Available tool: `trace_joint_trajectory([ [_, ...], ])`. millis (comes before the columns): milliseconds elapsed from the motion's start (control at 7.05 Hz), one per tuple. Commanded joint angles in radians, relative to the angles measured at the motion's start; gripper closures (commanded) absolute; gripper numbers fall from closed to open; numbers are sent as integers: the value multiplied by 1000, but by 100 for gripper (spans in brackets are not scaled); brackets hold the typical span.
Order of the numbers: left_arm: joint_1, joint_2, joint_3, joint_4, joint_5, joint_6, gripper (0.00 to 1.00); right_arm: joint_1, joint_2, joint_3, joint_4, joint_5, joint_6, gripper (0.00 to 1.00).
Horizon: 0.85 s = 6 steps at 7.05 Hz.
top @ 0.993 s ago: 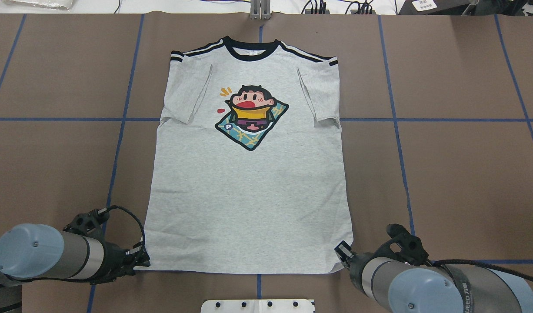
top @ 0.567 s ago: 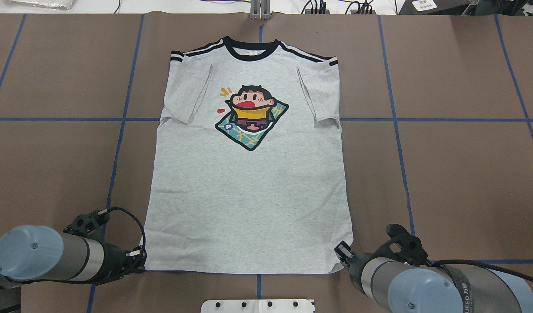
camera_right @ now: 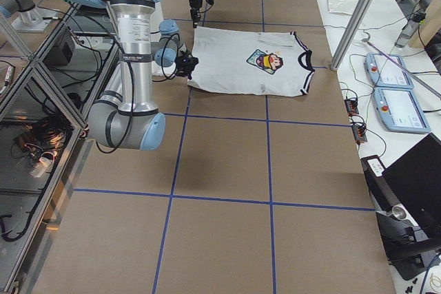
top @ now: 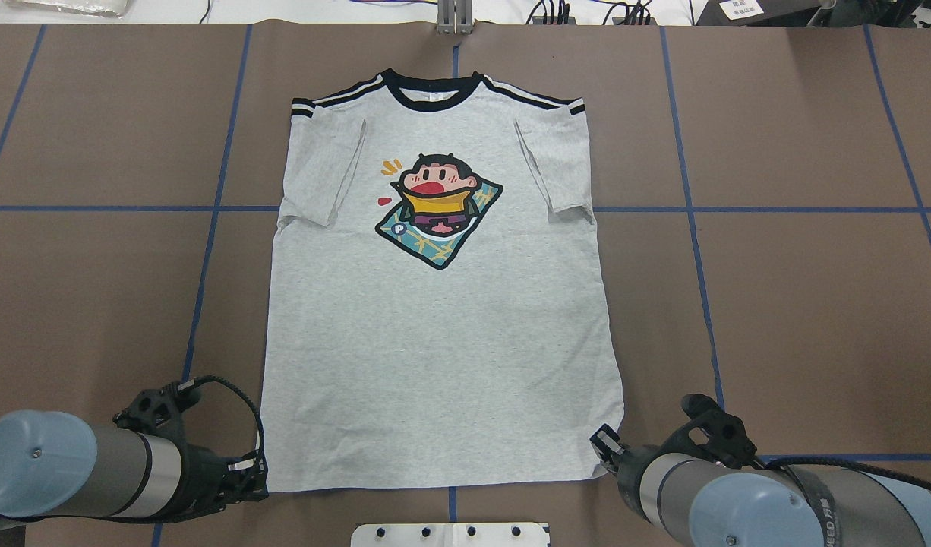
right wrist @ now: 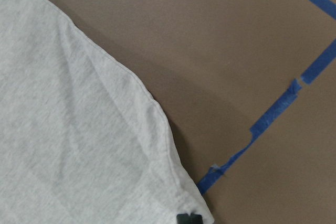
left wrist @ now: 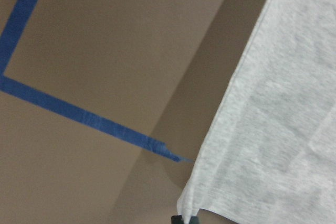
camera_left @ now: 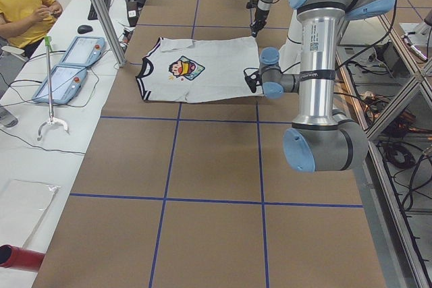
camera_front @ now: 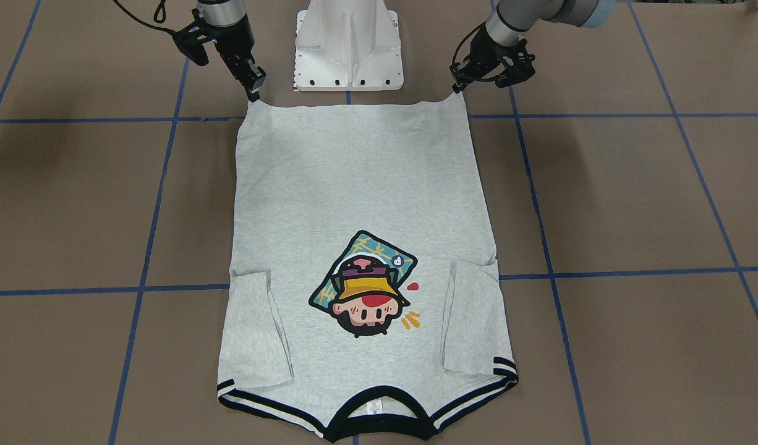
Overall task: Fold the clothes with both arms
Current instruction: 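Pinch both hem corners nearest the robot with both grippers, then lift the hem with both grippers and fold it toward the collar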
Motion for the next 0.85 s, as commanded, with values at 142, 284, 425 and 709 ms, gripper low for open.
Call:
trace_joint_trajectory([
  [142, 13, -5, -50, 59, -2, -1, 100, -81, -90, 68, 0, -3, 7, 100],
  [284, 13, -5, -49, 59, -2, -1, 100, -114, -100, 78, 0, -7, 13, 100],
  [425, 13, -5, -47, 60, -2, -1, 100, -137, -122, 88, 0, -10, 16, 100],
  [709, 11, -11, -50, 60, -6, 1, 100, -116, -145, 91, 0, -12, 16, 100],
])
